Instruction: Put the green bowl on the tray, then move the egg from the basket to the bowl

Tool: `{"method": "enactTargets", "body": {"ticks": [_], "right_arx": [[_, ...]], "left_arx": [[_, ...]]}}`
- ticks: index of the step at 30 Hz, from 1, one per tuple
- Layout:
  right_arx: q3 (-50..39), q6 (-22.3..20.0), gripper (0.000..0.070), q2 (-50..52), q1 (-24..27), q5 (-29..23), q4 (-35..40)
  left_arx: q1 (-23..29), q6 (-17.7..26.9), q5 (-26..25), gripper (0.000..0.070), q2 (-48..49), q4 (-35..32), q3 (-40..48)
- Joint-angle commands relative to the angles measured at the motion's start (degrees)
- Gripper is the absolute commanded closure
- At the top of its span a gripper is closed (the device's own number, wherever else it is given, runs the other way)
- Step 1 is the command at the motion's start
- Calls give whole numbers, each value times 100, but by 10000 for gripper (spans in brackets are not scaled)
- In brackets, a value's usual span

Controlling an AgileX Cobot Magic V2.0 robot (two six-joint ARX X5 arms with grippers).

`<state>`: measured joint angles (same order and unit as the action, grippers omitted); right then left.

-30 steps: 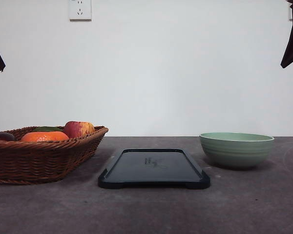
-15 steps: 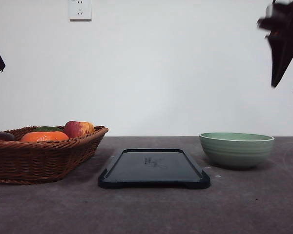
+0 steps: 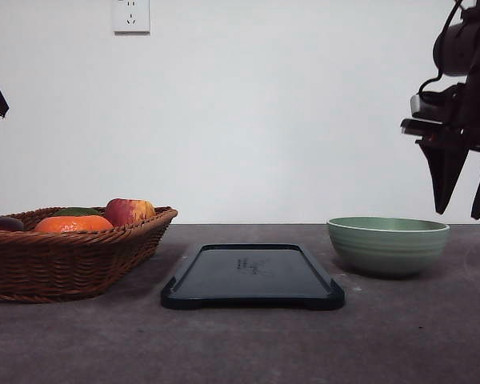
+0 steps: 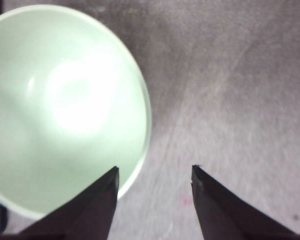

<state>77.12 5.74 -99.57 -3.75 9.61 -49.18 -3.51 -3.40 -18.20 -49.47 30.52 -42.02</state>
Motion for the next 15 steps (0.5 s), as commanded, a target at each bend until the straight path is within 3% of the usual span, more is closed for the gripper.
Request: {"method": "enactTargets", "body": {"ticks": [1,10,13,15], "right_arx": [[136,-89,424,-148,-23,-1,111],[136,-144,544,-465,-24,104,322],[136,-164,678,-531,-24,97,345],[136,-168,700,-533,-24,90,353]], "left_arx": [[-7,84,-31,310,-28,-46,-116],[-7,85,-31,310,-28,-46,-116],[-7,85,-31,310,-28,-46,-116],[-7,85,-31,310,-28,-46,-116]]}}
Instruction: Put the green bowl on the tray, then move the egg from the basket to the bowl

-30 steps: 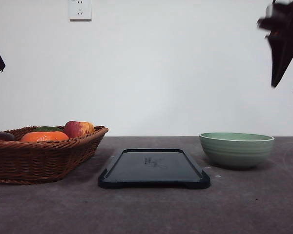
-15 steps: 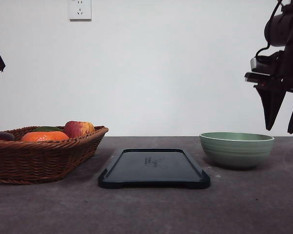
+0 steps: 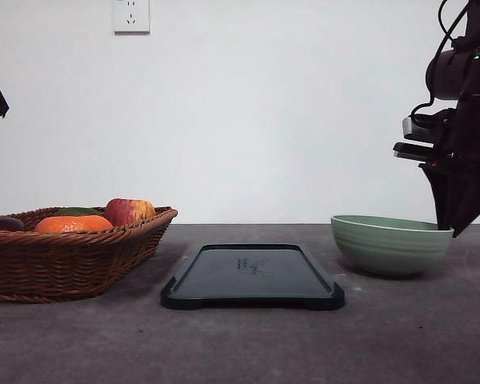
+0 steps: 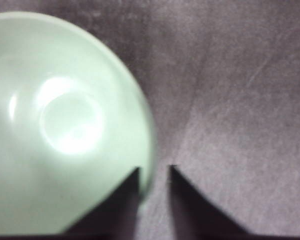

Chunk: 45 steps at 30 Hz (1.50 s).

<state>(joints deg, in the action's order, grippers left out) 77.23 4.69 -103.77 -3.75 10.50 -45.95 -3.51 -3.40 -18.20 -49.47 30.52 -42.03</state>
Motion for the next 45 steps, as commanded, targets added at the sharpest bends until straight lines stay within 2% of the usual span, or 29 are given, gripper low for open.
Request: {"method": "enactTargets", "body": {"ticks": [1,4,9,13,16,22,29,34,40,45], "right_arx": [[129,-63,700,-113,-24,1,30],[233,-67,700,-105,-24,5,-159],[854,-142,700,-105,-128,50,-975],[1613,-262,700,-105,-391,150,-1708],[2093,-256,700,-105,-681,149,-1869],[2614,-254,700,-186,-1363,149,-1839],[2706,-167,700,-729,-1987,144,-1533],[2706,-86,700,-1132,-2215,142,-1235],[2706,42,700,-1500,-2264,113,-1077],[2706,48,700,-1649,-2257,-143,-965]], "left_arx": [[-7,85,-31,310,-28,-46,-115],[-7,85,-31,310,-28,-44,-115],[-7,83,-31,310,-28,-43,-115],[-7,85,-31,310,-28,-42,-115],[-7,85,-31,310,-28,-45,-115],[-7,85,-31,310,-28,-48,-115],[-7,85,-31,310,-28,-46,-115],[-7,85,-30,310,-28,-46,-115],[-7,85,-31,310,-28,-45,-115],[-7,83,-31,310,-28,-42,-115]]}}
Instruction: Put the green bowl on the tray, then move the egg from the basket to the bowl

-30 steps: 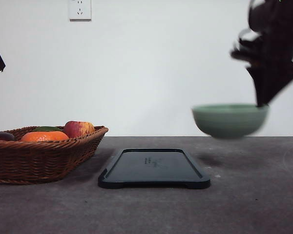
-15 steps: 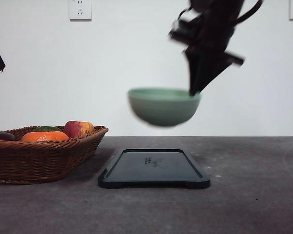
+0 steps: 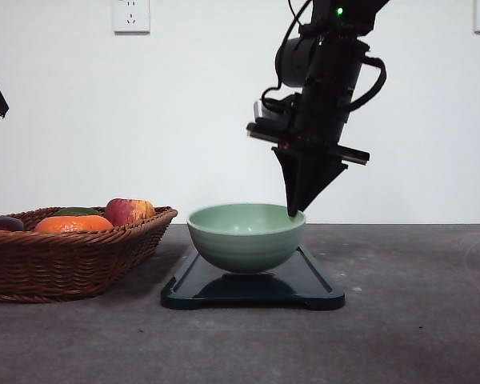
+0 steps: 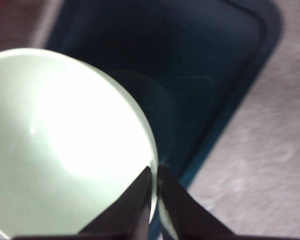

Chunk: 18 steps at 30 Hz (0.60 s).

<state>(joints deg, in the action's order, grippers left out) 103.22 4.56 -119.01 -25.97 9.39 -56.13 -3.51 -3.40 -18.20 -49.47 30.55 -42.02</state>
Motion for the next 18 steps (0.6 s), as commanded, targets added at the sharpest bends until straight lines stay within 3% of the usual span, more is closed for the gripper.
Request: {"method": "enactTargets", "body": {"ticks": [1,5,8,10,18], "right_arx": [[107,59,700,-131,-36,-106,76],[107,51,678,-133,-42,-39,200],[111,55,495,-131,-42,85,209],[138,59,422,-123,-42,151,182],[561,39,419,278,-50,123,-318]], "left_arx": [[-7,83,-31,310,-28,-43,-115],[-7,83,-31,310,-28,-37,-115],[-7,83,-31,310,-28,-35,-115],[-7,84,-31,310,-28,-33,-115],[-5,87,-30,310,-28,-32,-115]]}}
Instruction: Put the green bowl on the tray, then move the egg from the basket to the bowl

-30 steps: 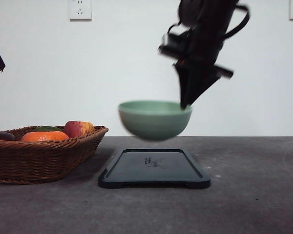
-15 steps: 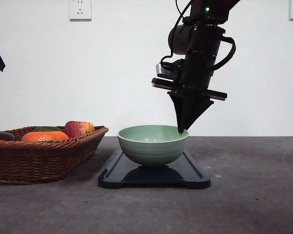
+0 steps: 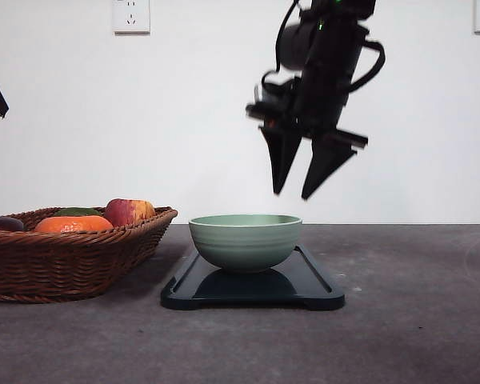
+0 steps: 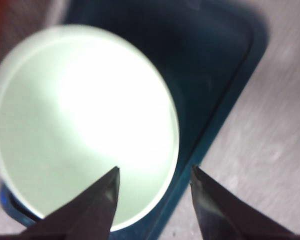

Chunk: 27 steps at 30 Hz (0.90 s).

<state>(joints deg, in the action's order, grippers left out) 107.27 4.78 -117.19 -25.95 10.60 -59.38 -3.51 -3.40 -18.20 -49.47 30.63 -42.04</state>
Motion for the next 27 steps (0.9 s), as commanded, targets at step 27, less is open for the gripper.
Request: {"method": "enactTargets", "body": {"ticks": [27], "right_arx": [[-6015,16,423,5156,-163,-14,4267]], "left_arx": [[-7,83,-31,310,-28,-39,-114]]}}
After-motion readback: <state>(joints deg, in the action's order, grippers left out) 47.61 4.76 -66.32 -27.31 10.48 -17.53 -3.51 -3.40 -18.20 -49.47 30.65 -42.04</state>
